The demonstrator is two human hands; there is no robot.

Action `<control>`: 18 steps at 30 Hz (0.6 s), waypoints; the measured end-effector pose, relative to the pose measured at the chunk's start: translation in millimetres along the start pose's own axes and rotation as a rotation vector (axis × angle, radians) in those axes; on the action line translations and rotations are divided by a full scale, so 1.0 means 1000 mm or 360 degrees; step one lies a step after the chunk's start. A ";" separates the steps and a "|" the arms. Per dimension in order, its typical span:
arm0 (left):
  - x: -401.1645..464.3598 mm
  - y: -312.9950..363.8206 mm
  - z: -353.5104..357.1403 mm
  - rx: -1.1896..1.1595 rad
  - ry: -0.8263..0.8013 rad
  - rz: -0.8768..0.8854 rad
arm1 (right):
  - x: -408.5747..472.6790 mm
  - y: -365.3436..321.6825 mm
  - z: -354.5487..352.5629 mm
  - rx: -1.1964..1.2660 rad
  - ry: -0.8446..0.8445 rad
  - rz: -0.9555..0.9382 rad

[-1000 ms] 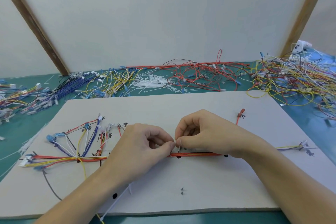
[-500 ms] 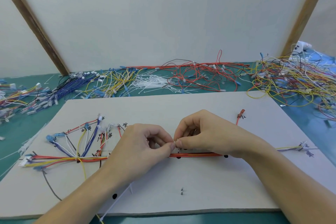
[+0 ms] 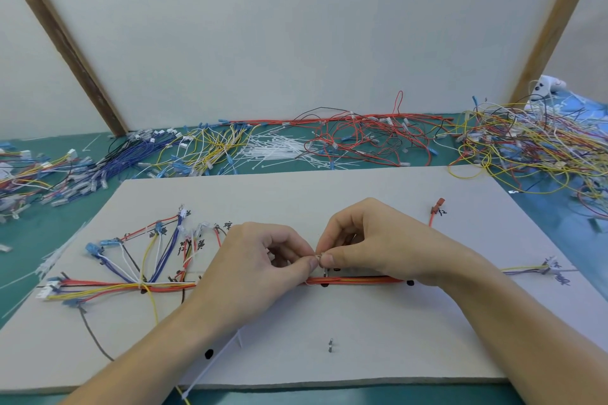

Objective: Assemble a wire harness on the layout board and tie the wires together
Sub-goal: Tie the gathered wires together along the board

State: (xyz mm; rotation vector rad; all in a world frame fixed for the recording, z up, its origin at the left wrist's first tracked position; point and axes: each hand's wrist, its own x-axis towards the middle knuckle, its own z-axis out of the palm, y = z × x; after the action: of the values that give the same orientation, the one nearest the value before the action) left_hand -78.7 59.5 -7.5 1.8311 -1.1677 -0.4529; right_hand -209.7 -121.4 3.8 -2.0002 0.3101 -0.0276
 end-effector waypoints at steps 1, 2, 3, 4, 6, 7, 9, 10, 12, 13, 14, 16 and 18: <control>0.000 0.000 0.000 0.0002 -0.0001 0.0003 | 0.000 0.000 0.000 0.0004 0.0003 0.0003; 0.000 0.000 0.000 0.0002 -0.0002 0.0005 | 0.000 0.000 0.000 0.0009 0.0006 0.0007; 0.000 -0.001 0.000 -0.0003 0.0000 0.0005 | 0.000 0.000 0.001 0.0013 0.0008 0.0011; 0.000 -0.001 0.000 -0.0014 0.0001 0.0004 | 0.000 0.000 0.001 0.0018 0.0009 0.0014; 0.000 -0.001 0.000 -0.0021 -0.0004 0.0003 | 0.000 -0.001 0.000 0.0031 0.0006 0.0015; 0.000 -0.001 0.000 -0.0011 -0.0011 0.0006 | -0.001 -0.001 0.000 0.0035 0.0005 0.0015; 0.000 -0.001 0.001 -0.0001 -0.0023 0.0013 | 0.000 -0.001 0.000 0.0031 0.0005 0.0013; 0.000 -0.001 0.001 -0.0002 -0.0024 0.0015 | 0.000 -0.001 0.000 0.0025 0.0006 0.0011; 0.000 -0.001 0.001 0.0006 -0.0013 0.0020 | 0.001 -0.001 0.000 0.0020 0.0008 0.0015; 0.000 -0.001 0.001 0.0011 -0.0007 0.0023 | 0.001 -0.001 0.001 0.0023 0.0009 0.0019; 0.000 -0.001 0.001 0.0014 -0.0004 0.0025 | 0.001 -0.001 0.001 0.0027 0.0009 0.0024; 0.000 -0.002 0.000 0.0013 0.0003 0.0027 | 0.000 0.000 0.001 0.0018 0.0009 0.0025; 0.000 -0.002 0.000 0.0007 0.0005 0.0030 | 0.001 0.000 0.001 -0.0002 0.0014 0.0022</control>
State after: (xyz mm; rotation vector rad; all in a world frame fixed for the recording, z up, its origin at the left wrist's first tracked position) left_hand -77.8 59.9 -9.1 1.8222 -1.1836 -0.4370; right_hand -208.9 -120.3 3.5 -1.9995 0.3296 -0.0275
